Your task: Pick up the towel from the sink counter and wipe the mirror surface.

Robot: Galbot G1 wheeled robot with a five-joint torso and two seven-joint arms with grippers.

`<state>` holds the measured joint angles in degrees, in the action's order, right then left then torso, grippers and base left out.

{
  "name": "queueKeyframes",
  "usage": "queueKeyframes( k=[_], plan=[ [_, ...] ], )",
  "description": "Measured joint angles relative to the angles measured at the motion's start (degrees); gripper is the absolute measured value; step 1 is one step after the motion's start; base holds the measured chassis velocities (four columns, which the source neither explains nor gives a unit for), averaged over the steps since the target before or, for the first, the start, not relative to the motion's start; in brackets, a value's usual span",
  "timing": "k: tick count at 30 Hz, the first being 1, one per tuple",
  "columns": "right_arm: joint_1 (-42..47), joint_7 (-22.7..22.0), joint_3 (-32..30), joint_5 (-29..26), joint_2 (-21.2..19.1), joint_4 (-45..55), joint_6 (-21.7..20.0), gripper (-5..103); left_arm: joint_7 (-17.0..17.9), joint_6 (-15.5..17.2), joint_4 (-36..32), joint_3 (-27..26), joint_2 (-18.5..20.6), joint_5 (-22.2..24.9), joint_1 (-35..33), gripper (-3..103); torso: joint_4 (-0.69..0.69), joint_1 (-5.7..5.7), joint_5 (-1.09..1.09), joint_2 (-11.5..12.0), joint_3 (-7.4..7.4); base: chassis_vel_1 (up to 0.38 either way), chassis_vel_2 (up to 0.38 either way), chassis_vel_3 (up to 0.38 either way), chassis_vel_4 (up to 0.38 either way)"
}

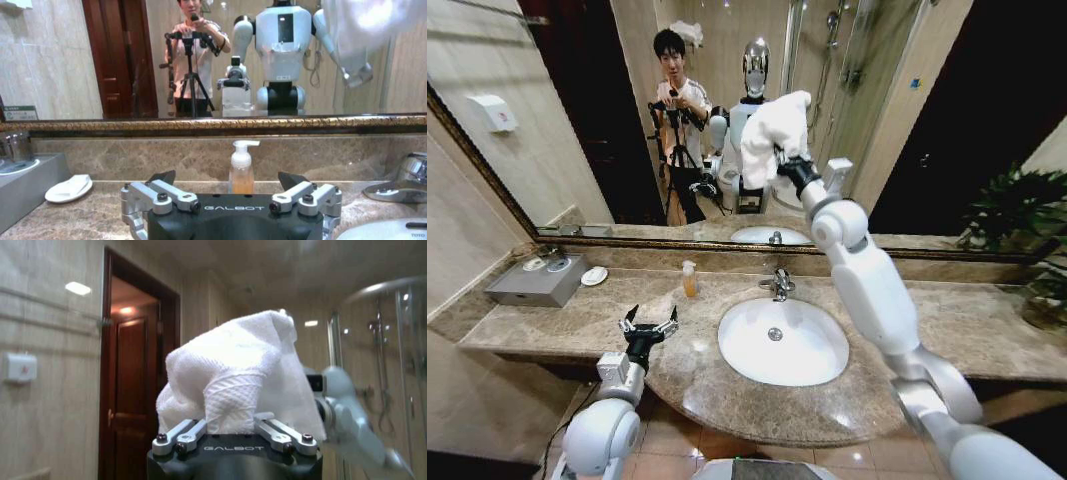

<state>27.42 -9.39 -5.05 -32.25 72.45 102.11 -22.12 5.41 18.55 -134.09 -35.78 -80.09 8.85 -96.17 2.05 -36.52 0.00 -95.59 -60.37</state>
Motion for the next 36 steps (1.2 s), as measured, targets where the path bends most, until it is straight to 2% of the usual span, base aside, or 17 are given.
queueKeyframes(
  k=[11, 20, 36],
  plan=[
    [12.04, 2.37, 0.96, 4.63, 1.26, 7.38, 1.55, 10, 0.00, 0.00, 0.00, 0.00, 0.01, 0.00, -0.01, 100, 0.01, 0.01, 0.00, -0.01, 0.01, 0.000, 0.000, 0.000, 0.000],
    [13.70, 4.48, 0.27, 8.61, 2.04, 7.55, 1.55, 10, 0.00, 0.00, 0.00, 0.00, 0.00, 0.00, -0.01, 100, 0.01, 0.01, -0.01, 0.00, 0.01, 0.000, 0.000, 0.000, 0.000],
    [15.32, 4.70, 1.40, 9.72, 3.16, 7.82, 1.76, 10, 0.00, 0.00, 0.00, 0.00, 0.01, 0.00, -0.01, 100, 0.03, -0.01, -0.02, 0.00, 0.00, 0.064, 0.071, -0.061, -0.066]
  ],
)
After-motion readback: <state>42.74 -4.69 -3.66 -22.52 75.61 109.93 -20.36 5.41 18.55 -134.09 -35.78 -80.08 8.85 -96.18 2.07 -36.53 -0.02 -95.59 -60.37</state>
